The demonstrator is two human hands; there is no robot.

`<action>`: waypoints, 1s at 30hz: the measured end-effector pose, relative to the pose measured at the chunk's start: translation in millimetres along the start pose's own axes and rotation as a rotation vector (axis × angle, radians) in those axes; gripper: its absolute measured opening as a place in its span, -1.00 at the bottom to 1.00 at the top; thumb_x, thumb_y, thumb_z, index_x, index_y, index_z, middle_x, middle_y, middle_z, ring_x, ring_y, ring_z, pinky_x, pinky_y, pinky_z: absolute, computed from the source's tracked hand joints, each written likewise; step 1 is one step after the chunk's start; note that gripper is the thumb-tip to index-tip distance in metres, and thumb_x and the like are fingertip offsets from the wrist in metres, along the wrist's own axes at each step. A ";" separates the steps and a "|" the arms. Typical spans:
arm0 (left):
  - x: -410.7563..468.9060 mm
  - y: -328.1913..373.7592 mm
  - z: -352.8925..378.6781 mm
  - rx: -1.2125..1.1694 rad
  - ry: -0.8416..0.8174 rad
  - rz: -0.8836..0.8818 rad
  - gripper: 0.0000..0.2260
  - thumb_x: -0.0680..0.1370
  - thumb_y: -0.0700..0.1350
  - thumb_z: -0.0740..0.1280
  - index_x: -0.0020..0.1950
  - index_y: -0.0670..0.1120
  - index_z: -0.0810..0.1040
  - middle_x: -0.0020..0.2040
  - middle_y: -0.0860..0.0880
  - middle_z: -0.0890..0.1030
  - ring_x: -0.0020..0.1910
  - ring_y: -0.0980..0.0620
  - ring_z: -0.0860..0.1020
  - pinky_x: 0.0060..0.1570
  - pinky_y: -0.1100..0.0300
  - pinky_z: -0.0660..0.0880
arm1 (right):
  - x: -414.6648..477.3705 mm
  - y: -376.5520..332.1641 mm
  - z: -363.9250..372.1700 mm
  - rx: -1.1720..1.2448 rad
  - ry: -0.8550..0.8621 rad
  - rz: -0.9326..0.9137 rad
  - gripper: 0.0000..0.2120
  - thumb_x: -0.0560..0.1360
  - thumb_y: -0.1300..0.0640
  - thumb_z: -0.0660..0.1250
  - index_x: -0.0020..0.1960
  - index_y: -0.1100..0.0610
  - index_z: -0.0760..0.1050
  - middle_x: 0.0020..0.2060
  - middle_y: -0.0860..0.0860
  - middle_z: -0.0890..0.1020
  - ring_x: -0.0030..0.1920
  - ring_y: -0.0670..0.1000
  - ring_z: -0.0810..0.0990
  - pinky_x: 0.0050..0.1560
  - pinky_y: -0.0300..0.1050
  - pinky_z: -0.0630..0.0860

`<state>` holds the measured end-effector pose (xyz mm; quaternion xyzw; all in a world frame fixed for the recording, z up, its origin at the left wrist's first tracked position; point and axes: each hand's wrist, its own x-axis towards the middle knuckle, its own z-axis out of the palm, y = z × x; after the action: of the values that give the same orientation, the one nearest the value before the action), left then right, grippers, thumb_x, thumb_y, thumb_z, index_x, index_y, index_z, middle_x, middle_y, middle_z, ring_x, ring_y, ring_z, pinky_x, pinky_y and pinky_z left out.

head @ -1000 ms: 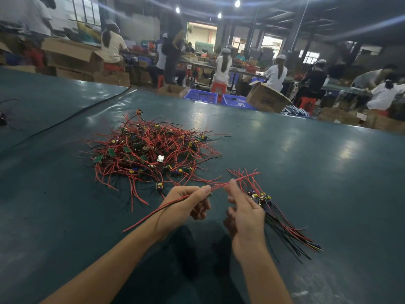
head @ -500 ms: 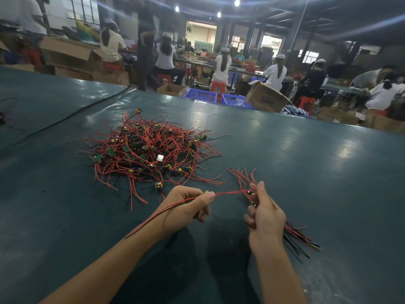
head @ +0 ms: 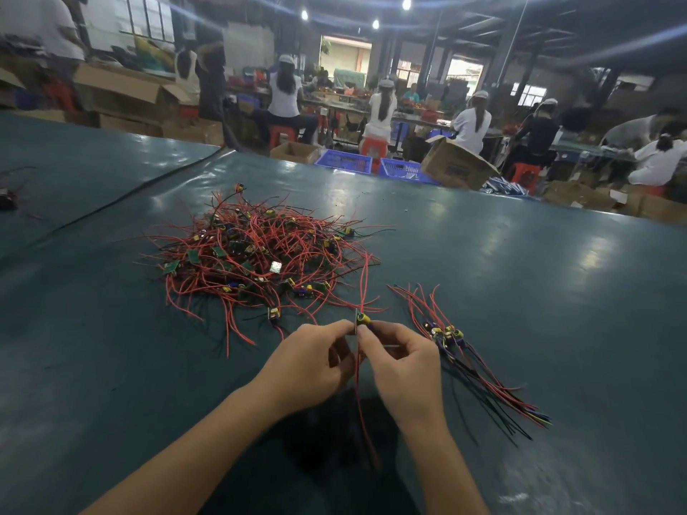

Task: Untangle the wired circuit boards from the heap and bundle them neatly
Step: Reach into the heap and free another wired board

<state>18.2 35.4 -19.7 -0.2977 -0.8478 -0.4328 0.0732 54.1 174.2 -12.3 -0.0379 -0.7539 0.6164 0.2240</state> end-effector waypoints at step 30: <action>6.3 -44.5 -25.6 0.389 0.287 -0.172 -0.73 0.55 -0.05 0.37 0.24 0.00 0.55 0.08 0.04 0.59 0.08 0.06 0.54 0.16 0.17 0.43 | 8.2 17.5 -20.2 -0.722 -0.094 0.110 -0.55 0.58 0.01 0.28 0.43 0.10 0.41 0.40 0.02 0.45 0.40 0.02 0.40 0.42 -0.03 0.30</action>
<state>-15.6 -1.7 -32.3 -0.1402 -0.9183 -0.3038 0.2117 50.6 199.6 -23.7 -0.1265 -0.9291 0.3230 0.1278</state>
